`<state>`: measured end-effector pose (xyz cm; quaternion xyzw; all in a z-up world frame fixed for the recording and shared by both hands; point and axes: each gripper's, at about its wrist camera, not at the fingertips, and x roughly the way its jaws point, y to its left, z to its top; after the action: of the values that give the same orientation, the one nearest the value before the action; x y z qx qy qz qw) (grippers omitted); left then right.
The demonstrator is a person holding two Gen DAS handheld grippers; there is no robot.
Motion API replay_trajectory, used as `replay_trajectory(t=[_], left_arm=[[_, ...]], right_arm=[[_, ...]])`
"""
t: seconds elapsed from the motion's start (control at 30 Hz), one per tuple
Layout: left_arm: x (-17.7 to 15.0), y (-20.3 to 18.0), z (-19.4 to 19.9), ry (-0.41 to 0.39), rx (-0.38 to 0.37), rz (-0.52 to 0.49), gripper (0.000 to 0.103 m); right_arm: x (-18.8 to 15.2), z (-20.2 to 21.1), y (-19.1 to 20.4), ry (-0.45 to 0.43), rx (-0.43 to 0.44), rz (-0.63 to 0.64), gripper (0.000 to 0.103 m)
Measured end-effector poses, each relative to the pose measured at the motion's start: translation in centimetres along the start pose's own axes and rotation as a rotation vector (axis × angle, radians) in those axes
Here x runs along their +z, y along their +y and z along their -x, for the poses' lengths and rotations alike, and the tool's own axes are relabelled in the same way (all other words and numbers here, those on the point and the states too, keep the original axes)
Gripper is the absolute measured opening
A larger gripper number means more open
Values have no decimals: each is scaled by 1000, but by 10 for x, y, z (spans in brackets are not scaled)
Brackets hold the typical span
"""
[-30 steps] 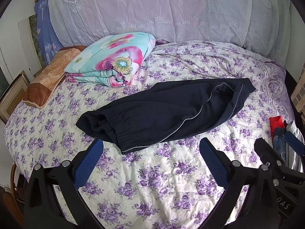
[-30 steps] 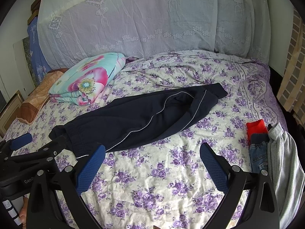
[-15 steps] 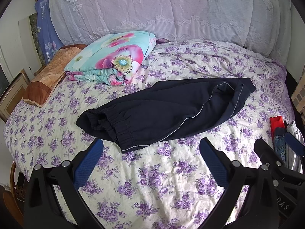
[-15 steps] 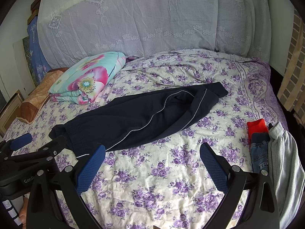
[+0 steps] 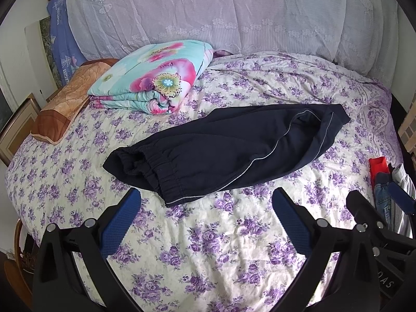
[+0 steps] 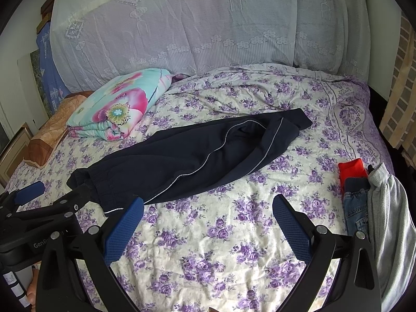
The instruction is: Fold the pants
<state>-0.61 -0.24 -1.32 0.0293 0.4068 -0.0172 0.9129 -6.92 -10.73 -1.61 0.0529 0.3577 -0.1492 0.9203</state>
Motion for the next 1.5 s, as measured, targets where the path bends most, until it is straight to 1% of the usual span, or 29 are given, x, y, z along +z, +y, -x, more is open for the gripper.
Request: replay_trajectory(t=[0.2, 0.3, 0.33, 0.37, 0.57, 0.7, 0.8, 0.87, 0.9, 1.0, 1.1, 1.17, 1.23, 1.3, 1.4, 1.5], left_arm=[[-8, -2, 0, 11, 0, 5, 98], [-12, 0, -6, 27, -1, 9, 98], [-13, 0, -7, 32, 0, 10, 98], [-7, 2, -13, 41, -1, 11, 98], [0, 1, -33, 91, 5, 20, 98], [3, 2, -52, 134, 17, 33, 98], [5, 7, -76, 181, 0, 47, 98], [-1, 17, -99, 241, -32, 79, 98], [-7, 27, -112, 283, -52, 113, 98], [-24, 58, -141, 368, -97, 256, 98], [-36, 84, -160, 383, -134, 406, 98], [-40, 94, -174, 401, -136, 471, 98], [-41, 95, -188, 415, -125, 486, 98], [-37, 94, -200, 417, -93, 473, 98], [-32, 98, -217, 386, -58, 463, 98], [-34, 104, -234, 393, -62, 490, 98]], right_arm=[[-7, -1, 3, 14, 3, 6, 99], [-6, -10, 1, 33, 3, 4, 99], [-1, -15, -1, 41, 3, 3, 99], [-2, -17, -1, 48, 3, 3, 99], [3, -36, -5, 93, 0, 3, 99], [8, -59, -10, 134, 9, 6, 99], [9, -82, -16, 172, 29, -4, 99], [9, -100, -27, 207, 41, -28, 99], [7, -109, -33, 226, 48, -43, 99], [3, -138, -60, 278, 52, -112, 99], [1, -159, -88, 292, 63, -202, 99], [2, -174, -106, 308, 56, -264, 99], [3, -187, -120, 316, 47, -312, 99], [6, -197, -129, 314, 35, -336, 99], [15, -208, -136, 296, 37, -350, 99], [22, -216, -140, 273, 47, -360, 99]])
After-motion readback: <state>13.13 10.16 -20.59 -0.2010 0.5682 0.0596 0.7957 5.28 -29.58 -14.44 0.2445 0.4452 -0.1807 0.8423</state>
